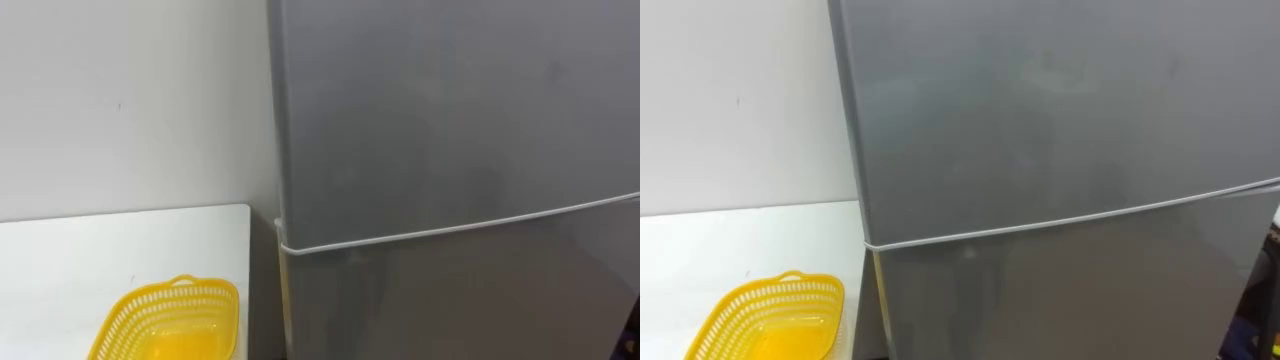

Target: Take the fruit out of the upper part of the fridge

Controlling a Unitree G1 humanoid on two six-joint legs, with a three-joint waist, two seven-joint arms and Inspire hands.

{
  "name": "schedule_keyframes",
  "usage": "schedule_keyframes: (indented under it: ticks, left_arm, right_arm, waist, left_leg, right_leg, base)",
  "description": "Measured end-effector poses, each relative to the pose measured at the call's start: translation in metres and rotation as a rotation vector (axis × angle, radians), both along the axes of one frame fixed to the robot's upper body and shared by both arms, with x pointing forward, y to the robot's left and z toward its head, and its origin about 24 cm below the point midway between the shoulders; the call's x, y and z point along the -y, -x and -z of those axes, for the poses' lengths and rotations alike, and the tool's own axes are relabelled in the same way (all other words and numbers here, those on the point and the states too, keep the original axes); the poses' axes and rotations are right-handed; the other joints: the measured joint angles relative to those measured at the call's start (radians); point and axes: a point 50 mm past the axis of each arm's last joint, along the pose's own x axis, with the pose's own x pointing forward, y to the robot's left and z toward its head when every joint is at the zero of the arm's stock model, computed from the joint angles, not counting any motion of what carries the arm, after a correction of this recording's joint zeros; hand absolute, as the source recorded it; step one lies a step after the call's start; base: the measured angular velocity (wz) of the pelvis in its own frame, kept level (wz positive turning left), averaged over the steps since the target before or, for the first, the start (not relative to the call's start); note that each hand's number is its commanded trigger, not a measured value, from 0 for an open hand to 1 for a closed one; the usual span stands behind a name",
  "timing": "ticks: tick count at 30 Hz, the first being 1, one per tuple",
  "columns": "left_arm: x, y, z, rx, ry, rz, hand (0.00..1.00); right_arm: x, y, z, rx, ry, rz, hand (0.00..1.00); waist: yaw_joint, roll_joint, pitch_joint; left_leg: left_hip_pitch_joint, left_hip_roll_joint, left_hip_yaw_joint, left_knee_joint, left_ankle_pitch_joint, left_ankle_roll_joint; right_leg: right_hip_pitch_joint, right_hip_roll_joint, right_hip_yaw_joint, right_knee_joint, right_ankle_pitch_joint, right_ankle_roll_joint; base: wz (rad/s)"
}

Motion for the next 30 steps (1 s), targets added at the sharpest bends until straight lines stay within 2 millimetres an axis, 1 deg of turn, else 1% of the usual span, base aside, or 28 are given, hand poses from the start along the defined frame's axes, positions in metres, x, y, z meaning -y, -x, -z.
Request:
schedule_keyframes:
  ticks: [6, 10, 20, 25, 30]
  left_arm:
    - [0.0002, 0.0007, -0.0001, -0.005, 0.007, 0.009, 0.0]
    - [0.0005, -0.0032, -0.0004, 0.009, 0.012, 0.011, 0.0]
    - [-0.0016, -0.0069, -0.0007, 0.034, -0.028, 0.02, 0.0]
    - [-0.0026, -0.0071, -0.0009, 0.044, -0.048, 0.018, 0.0]
    - [-0.0052, -0.006, -0.0013, 0.064, -0.057, -0.068, 0.0]
  right_arm:
    - [0.0006, -0.0002, -0.0002, -0.002, -0.009, 0.009, 0.0]
    - [0.0, -0.0029, -0.0001, 0.004, -0.016, 0.008, 0.0]
    - [-0.0006, -0.0051, 0.0, 0.015, -0.019, 0.015, 0.0]
    - [-0.0004, -0.0018, -0.0001, 0.003, -0.019, 0.019, 0.0]
    - [0.0009, -0.0001, -0.0003, -0.002, -0.013, 0.036, 0.0]
  waist:
    - [0.0, 0.002, 0.0009]
    - [0.001, 0.002, 0.001]
    - [0.0, -0.003, 0.0005]
    - [-0.001, -0.005, 0.0005]
    - [0.001, -0.005, 0.0012]
  left_leg:
    - [0.002, -0.001, -0.002, -0.009, 0.0, 0.0]
    - [0.006, -0.001, 0.001, -0.015, 0.0, 0.0]
    - [0.006, -0.002, 0.002, -0.015, 0.0, 0.0]
    - [0.009, -0.002, 0.002, -0.013, 0.0, 0.0]
    - [0.008, -0.002, -0.003, -0.006, 0.0, 0.0]
  right_leg:
    - [-0.002, 0.0, 0.0, -0.002, -0.002, 0.001]
    - [-0.001, 0.0, 0.001, 0.0, -0.002, 0.001]
    - [-0.002, 0.0, 0.001, -0.002, -0.002, 0.002]
    - [-0.001, 0.0, 0.001, -0.001, -0.002, 0.002]
    - [-0.001, -0.001, 0.002, -0.001, -0.002, 0.001]
  base:
    - [0.0]
    - [0.0]
    - [0.0]
    - [0.0]
    - [0.0]
